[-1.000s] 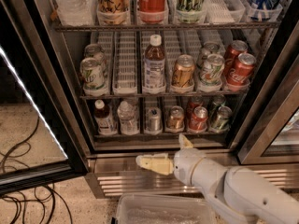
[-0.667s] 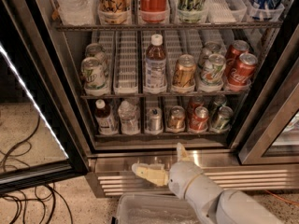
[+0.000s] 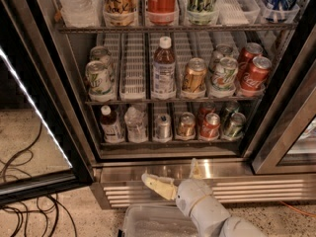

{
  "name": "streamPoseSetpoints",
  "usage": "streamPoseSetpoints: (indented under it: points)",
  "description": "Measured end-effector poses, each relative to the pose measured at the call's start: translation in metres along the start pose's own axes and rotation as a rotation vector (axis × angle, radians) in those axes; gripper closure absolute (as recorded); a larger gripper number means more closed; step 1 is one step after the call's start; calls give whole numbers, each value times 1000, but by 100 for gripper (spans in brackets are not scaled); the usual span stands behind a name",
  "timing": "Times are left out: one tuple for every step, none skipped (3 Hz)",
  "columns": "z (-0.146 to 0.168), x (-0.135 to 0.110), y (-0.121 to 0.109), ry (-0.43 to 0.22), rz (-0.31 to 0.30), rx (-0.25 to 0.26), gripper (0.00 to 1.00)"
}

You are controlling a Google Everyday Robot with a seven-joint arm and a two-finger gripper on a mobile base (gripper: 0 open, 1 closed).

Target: Pick coke can from bottom shelf of fridge

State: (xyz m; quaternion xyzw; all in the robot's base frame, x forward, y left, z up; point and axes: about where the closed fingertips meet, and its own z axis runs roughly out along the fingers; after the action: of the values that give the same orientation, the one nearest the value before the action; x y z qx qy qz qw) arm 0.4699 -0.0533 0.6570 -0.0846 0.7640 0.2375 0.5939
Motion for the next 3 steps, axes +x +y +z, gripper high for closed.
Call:
streamPoseSetpoints:
  points:
    - [0, 0, 0, 0, 0, 0, 0]
    - [6, 0, -9, -58, 17, 21, 0]
    - [18, -9, -40, -176, 0, 105, 0]
